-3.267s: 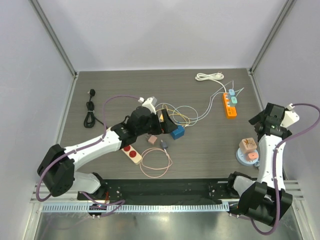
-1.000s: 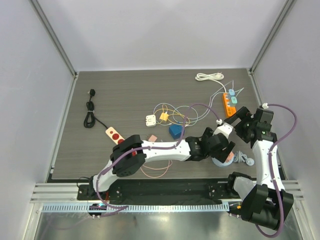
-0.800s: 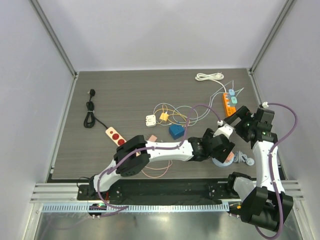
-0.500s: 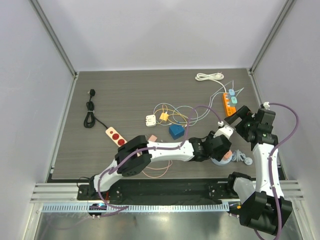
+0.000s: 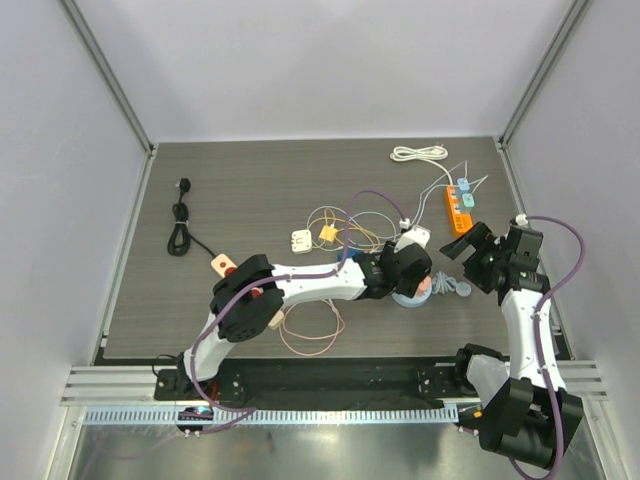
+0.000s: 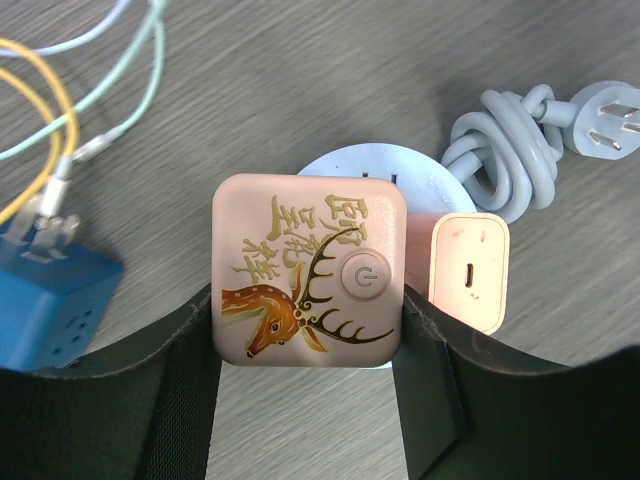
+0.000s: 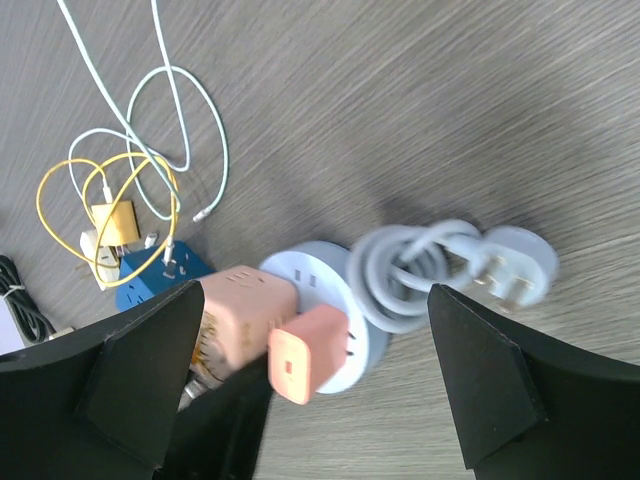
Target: Pull the plug off the socket
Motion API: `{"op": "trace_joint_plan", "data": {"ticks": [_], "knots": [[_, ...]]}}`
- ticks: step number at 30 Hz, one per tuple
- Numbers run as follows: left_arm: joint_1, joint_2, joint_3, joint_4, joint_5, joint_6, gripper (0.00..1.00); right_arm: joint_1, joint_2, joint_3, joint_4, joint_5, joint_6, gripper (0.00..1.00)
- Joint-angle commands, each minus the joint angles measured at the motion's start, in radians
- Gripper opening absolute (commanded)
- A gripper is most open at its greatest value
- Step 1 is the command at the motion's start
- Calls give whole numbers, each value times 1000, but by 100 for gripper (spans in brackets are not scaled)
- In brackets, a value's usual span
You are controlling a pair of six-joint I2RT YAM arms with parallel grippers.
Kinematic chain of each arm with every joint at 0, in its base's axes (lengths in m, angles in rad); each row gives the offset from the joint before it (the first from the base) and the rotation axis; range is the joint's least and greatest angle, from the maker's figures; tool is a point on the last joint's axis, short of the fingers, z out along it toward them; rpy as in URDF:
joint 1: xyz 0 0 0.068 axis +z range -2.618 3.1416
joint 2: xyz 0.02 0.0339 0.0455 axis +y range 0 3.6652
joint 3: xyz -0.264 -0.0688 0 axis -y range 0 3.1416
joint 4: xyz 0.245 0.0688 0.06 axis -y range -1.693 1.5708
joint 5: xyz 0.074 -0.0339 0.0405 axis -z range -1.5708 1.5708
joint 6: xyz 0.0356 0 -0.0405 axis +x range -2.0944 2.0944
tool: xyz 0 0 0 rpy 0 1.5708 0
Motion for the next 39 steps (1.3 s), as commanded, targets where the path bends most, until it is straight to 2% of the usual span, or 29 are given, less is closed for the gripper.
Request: {"op": "trace_joint_plan", "data": {"ticks": [1, 8, 14, 17, 18, 22, 26, 28, 32, 39], "knots": [[22, -83, -27, -44, -45, -26, 0, -1, 6, -21, 49, -50, 11, 100], [50, -74, -22, -40, 22, -69, 0, -3, 9, -101, 121, -108, 81, 100], [97, -28, 38, -51, 105, -132, 0, -3, -58, -161, 127, -114, 93, 93], [119, -17, 62, -60, 139, -166, 0, -3, -103, -182, 136, -145, 96, 81], [128, -10, 67, -63, 160, -175, 0, -3, -115, -199, 145, -185, 103, 74], [148, 3, 85, -63, 214, -213, 0, 9, -187, -256, 193, -266, 124, 71], [150, 12, 105, -69, 232, -224, 0, 57, -266, -271, 170, -231, 126, 72], [150, 18, 116, -72, 234, -224, 0, 112, -280, -268, 150, -173, 132, 75], [151, 36, 145, -89, 249, -218, 0, 190, -218, -273, 167, -125, 144, 80], [153, 35, 154, -92, 278, -227, 0, 226, -125, -300, 270, -120, 175, 78]]}}
